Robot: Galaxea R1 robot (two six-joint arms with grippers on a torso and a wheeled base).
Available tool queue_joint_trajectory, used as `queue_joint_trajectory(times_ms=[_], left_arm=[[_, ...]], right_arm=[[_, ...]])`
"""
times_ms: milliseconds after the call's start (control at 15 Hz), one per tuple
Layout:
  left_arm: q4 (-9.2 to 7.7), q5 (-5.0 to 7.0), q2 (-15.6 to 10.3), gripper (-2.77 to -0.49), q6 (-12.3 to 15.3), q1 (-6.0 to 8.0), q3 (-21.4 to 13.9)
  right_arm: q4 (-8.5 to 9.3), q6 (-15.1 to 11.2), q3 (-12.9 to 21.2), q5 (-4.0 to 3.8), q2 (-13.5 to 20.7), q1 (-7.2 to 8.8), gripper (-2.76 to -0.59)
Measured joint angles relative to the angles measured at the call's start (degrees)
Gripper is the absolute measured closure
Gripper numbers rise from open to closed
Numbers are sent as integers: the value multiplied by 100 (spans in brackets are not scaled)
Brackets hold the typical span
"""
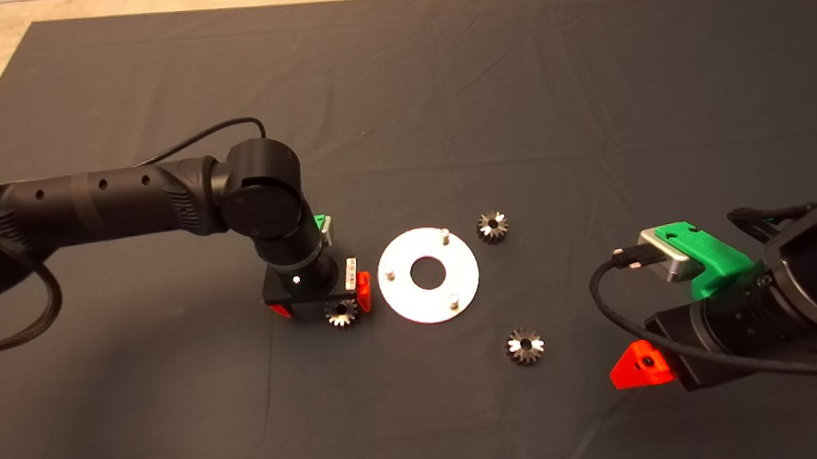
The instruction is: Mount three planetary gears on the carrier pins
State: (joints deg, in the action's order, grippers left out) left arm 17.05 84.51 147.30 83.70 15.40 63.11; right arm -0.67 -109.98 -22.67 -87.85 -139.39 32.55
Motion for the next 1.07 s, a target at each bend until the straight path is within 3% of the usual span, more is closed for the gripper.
queue_joint_trajectory(times_ms=[467,1067], left_arm=[[0,-2,66,-268,-2,0,81],[0,-36,50,-228,138,-13,-149]], right_arm=[[1,0,0,2,0,0,-273],[1,0,0,2,0,0,-273]])
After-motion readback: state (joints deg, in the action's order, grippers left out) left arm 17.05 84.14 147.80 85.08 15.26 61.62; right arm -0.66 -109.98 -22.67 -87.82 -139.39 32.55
